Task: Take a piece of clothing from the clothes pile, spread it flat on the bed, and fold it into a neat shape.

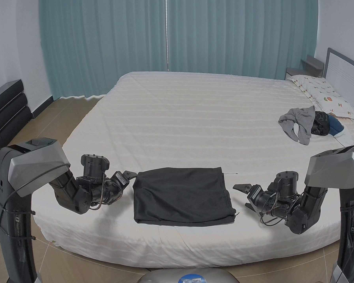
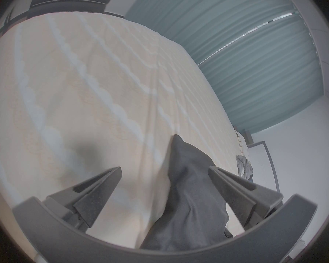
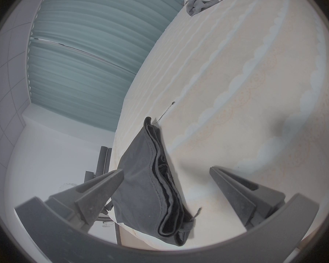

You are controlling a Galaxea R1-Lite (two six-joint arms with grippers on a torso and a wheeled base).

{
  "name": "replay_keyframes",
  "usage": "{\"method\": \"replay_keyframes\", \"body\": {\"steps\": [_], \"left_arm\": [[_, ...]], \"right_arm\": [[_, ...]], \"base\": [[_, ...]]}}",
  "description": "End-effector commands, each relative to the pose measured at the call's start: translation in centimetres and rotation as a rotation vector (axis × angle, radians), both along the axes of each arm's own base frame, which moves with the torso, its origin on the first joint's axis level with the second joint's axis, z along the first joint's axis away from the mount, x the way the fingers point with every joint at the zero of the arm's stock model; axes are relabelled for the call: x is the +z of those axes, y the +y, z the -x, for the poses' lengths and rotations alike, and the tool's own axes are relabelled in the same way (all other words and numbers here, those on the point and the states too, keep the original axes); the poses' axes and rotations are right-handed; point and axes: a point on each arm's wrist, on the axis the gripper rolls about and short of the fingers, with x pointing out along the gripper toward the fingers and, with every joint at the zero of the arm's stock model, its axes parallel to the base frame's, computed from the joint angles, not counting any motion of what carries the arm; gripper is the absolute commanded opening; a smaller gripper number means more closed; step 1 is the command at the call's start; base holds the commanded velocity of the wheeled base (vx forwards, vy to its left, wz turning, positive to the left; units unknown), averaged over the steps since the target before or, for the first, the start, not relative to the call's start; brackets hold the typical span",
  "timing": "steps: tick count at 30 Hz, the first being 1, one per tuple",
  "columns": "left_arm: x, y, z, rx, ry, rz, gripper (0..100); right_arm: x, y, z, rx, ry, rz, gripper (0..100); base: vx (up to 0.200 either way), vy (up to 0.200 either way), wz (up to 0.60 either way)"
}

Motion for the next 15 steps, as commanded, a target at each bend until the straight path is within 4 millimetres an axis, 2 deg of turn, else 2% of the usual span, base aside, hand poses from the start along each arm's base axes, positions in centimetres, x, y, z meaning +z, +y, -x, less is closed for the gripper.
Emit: {"method": "replay_keyframes", "body": {"steps": [1,2,5,9,12,14,15], "left_arm": [[1.2,2.2,3.5,0.004,0.044,0.028,100],[1.3,2.8,4.1,0.011,0.045,0.036,100],[2.8,5.2,6.2,0.073,-0.013,0.033,100],[8.2,7.3,11.1,0.114,-0.190,0.003,100],[11.9,7.7,14.2,0.101,-0.338,-0.058,100],[11.9,7.7,14.2,0.101,-0.338,-0.058,100],[14.7,7.8,17.7,0.105,-0.482,-0.120,100]], "right_arm": [[-0.1,-0.2,1.0,-0.009,0.026,0.019,100],[0.2,-0.3,1.6,-0.011,0.027,0.024,100],[3.6,-0.9,3.6,-0.026,-0.029,0.025,100],[8.1,-2.2,7.0,-0.013,-0.151,0.098,100],[10.0,-3.1,9.4,-0.027,-0.224,0.199,100],[10.0,-3.1,9.4,-0.027,-0.224,0.199,100],[12.0,-4.0,11.9,-0.081,-0.320,0.300,100]], "base": [[0.000,0.000,0.00],[0.000,0.000,0.00],[0.000,0.000,0.00],[0.000,0.000,0.00],[0.000,0.000,0.00],[0.000,0.000,0.00],[0.000,0.000,0.00]]}}
